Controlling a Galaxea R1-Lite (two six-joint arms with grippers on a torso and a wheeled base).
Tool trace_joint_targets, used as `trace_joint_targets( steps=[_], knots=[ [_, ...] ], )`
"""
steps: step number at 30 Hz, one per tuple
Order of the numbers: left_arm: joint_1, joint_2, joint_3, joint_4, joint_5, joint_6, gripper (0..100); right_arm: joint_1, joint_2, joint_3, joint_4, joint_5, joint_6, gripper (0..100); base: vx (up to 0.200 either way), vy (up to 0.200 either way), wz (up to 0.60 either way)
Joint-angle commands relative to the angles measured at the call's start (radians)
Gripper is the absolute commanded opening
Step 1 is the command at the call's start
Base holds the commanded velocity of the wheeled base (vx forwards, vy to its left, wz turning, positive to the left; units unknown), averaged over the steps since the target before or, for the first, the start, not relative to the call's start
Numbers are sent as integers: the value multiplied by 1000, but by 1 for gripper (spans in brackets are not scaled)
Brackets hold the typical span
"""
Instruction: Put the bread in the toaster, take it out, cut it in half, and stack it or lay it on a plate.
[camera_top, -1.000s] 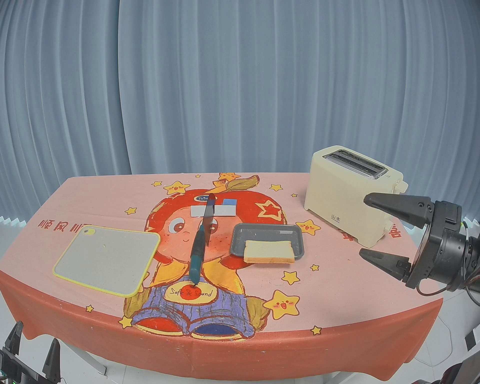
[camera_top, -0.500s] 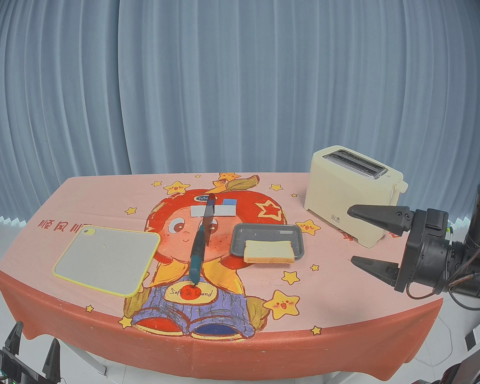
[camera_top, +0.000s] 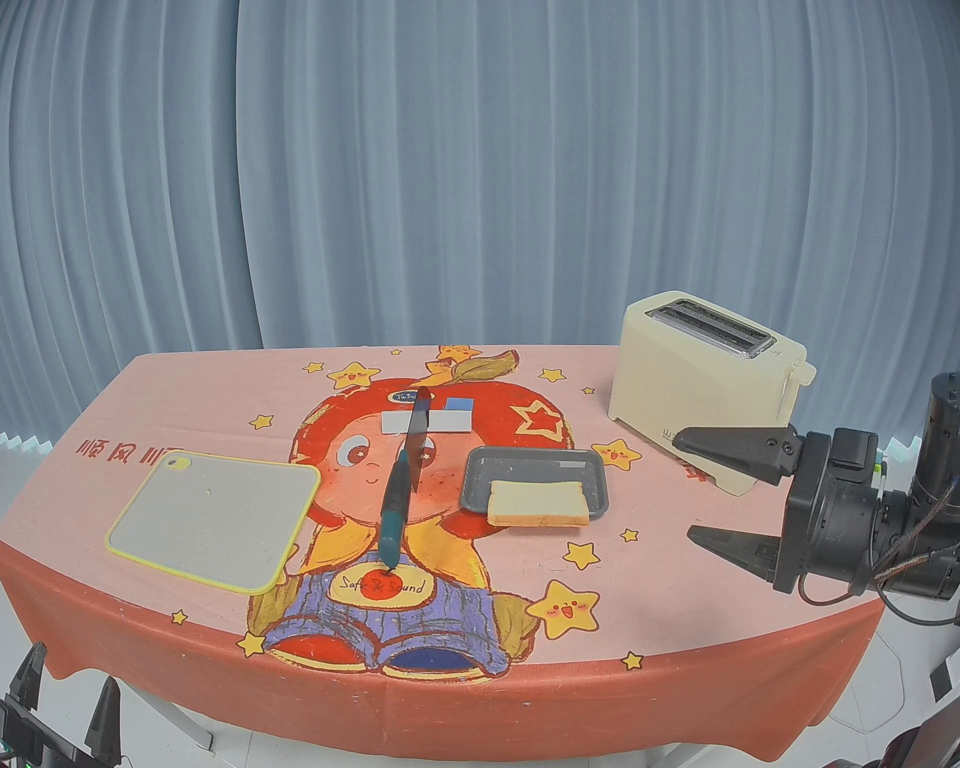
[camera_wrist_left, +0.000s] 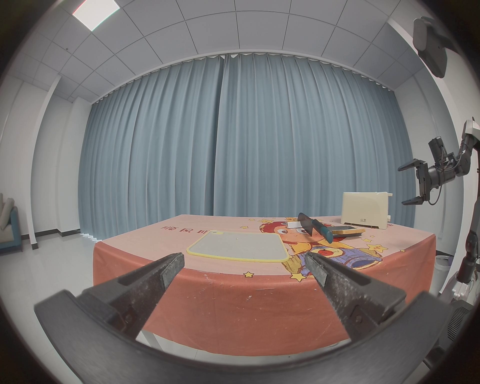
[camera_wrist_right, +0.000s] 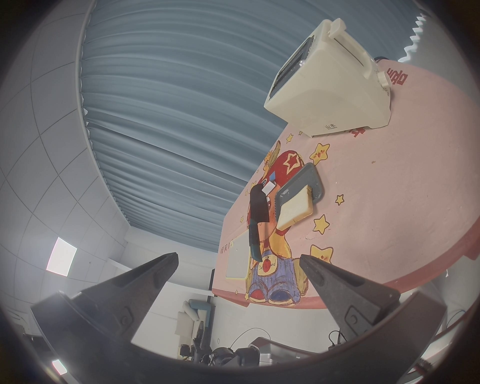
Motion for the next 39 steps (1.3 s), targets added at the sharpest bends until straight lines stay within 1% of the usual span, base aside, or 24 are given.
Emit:
trace_joint_targets(
  steps=[1, 11, 22, 26, 32, 39],
  knots=[
    [0, -5, 18, 0, 0, 0, 100, 5, 9, 1, 1, 1, 1, 100, 0, 0, 0],
    [0, -5, 18, 0, 0, 0, 100, 7, 99, -2, -6, 3, 3, 100, 0, 0, 0],
    [0, -5, 18, 0, 0, 0, 100, 11, 196, 32, -210, 0, 4, 100, 0, 0, 0],
    [0, -5, 18, 0, 0, 0, 100, 18, 197, 31, -214, 0, 6, 100, 0, 0, 0],
    [0, -5, 18, 0, 0, 0, 100, 51, 208, 38, -216, 0, 30, 100, 0, 0, 0],
    [0, -5, 18, 0, 0, 0, 100, 51, 214, 34, -217, 3, 35, 100, 0, 0, 0]
  ],
)
